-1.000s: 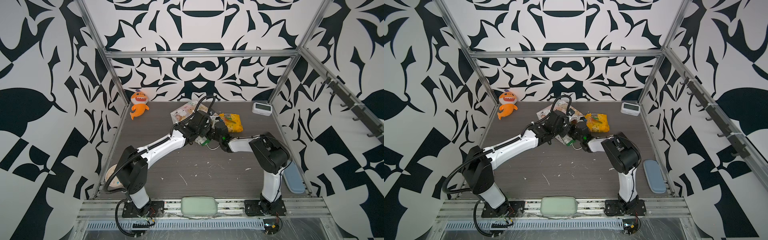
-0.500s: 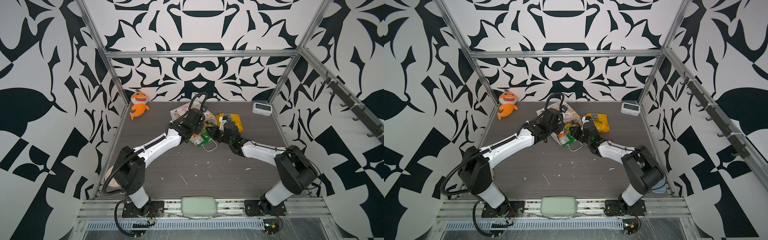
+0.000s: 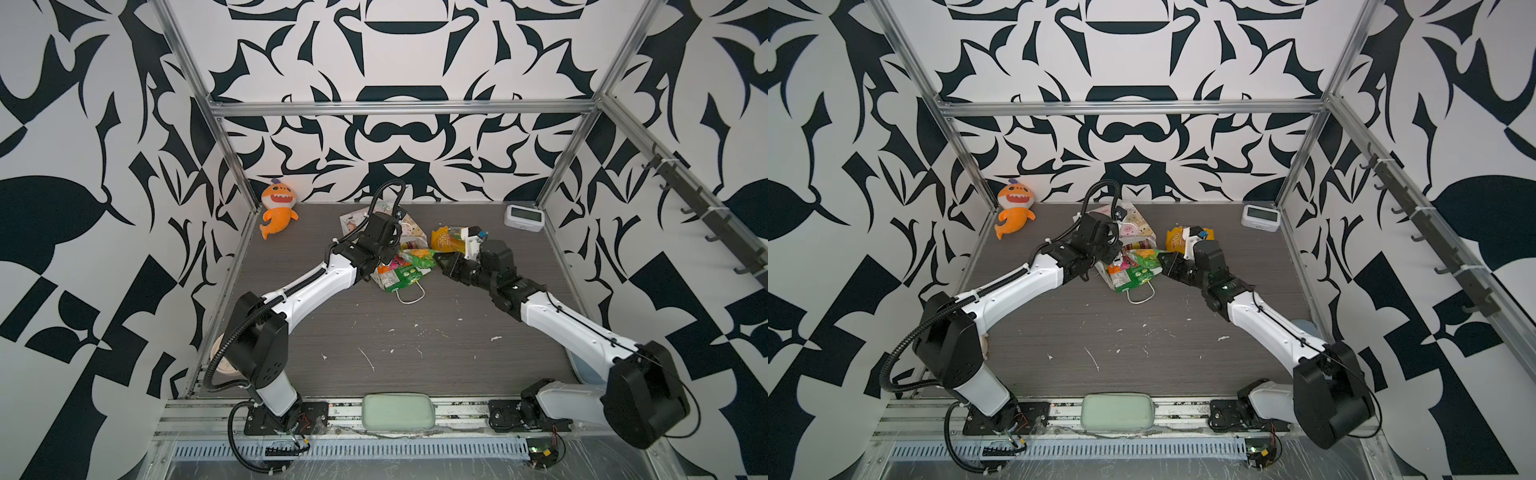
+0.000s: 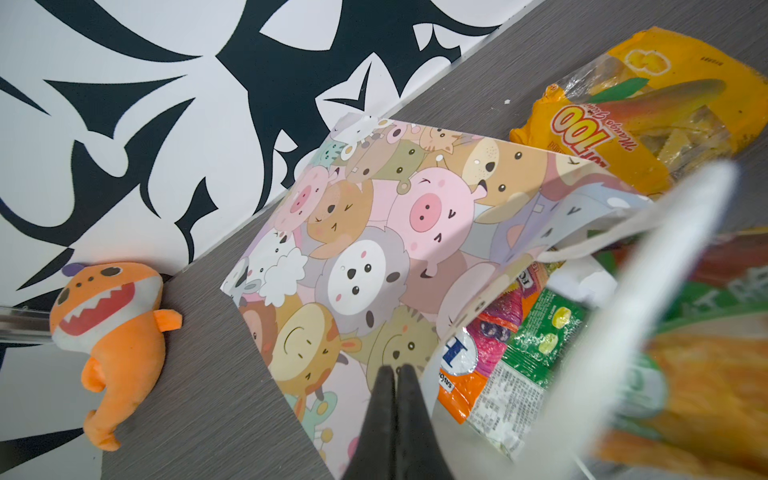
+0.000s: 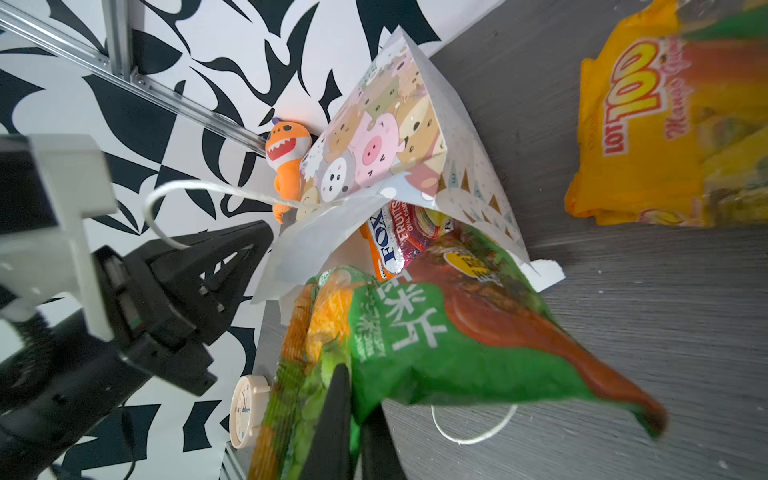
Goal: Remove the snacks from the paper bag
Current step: 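Pull the green snack pack out of the bag with the right gripper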
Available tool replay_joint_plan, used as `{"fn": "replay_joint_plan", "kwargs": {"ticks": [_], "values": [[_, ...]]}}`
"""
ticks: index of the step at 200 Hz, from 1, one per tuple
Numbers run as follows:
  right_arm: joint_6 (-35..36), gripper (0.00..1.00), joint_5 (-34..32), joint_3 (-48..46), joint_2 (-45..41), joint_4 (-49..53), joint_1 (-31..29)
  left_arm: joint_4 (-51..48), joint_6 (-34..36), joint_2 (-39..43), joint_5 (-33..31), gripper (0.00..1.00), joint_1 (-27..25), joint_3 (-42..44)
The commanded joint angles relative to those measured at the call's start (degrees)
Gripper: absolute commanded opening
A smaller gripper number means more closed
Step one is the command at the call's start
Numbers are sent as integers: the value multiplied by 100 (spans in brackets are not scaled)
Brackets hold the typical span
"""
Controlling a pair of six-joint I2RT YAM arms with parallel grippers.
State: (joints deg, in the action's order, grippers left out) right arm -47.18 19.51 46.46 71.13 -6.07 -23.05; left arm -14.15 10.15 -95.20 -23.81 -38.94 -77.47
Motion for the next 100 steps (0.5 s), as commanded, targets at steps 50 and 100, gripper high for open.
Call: {"fn": "replay_joint_plan", "kwargs": {"ticks": [50,100], "values": [[662,0,-100,143,-809,903,1116,66,-31,34,-44,0,44,-181],[871,0,-538,159,-509,1336,1792,-17,-64,103,80,0,44,-140]]}}
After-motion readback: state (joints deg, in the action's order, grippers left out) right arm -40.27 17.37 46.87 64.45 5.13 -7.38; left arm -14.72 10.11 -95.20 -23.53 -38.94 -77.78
